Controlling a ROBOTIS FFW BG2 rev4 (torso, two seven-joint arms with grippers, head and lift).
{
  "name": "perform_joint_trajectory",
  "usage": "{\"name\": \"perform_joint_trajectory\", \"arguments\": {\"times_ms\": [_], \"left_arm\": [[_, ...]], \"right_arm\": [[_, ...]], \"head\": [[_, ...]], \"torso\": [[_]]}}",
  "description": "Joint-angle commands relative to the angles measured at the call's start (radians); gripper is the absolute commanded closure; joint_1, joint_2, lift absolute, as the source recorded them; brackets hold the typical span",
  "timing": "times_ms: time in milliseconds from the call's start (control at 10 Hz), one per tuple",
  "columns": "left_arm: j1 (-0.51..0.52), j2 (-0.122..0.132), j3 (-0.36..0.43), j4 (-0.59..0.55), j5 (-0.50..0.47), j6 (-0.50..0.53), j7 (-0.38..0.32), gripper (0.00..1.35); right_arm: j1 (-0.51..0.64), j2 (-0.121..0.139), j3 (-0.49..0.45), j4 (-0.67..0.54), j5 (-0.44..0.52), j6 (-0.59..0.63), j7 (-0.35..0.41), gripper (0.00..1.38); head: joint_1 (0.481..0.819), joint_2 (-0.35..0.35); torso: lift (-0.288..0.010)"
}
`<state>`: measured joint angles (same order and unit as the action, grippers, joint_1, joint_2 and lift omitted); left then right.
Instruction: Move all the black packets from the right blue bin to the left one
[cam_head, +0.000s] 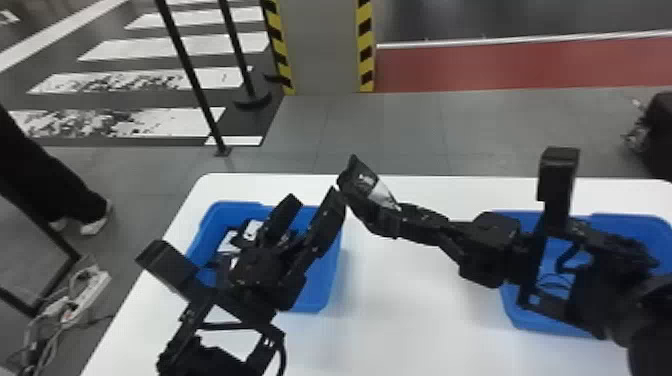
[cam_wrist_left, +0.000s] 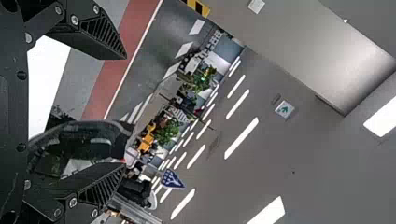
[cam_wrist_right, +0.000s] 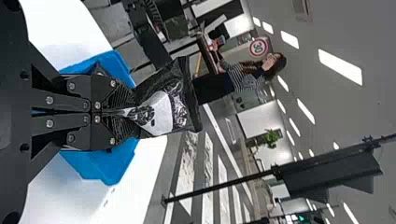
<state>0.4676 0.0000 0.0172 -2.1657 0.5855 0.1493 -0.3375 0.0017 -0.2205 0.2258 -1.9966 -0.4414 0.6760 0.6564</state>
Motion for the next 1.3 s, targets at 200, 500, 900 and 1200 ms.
{"name": "perform_joint_trajectory", "arguments": {"times_ms": [200, 500, 900, 1200], "left_arm": [[-0.011, -0.003, 0.006, 0.000, -0.032, 0.040, 0.006, 0.22], [0.011, -0.003, 0.006, 0.000, -0.044, 0.005, 0.028, 1.22], [0.018, -0.003, -0.020, 0.000, -0.029, -0.068, 0.026, 1.22], [0.018, -0.003, -0.010, 0.000, -0.038, -0.093, 0.026, 1.22]], "right_arm": [[-0.034, -0.013, 0.119, 0.005, -0.059, 0.014, 0.002, 1.17], [-0.061, -0.016, 0.155, 0.037, -0.079, -0.001, 0.002, 1.17], [-0.117, 0.009, 0.141, 0.133, -0.076, -0.107, -0.021, 1.17], [-0.178, 0.035, 0.141, 0.272, -0.080, -0.244, -0.011, 0.52]], "head": [[0.695, 0.239], [0.695, 0.289], [0.695, 0.280], [0.695, 0.270]], "torso": [[-0.110], [-0.110], [-0.110], [-0.110]]}}
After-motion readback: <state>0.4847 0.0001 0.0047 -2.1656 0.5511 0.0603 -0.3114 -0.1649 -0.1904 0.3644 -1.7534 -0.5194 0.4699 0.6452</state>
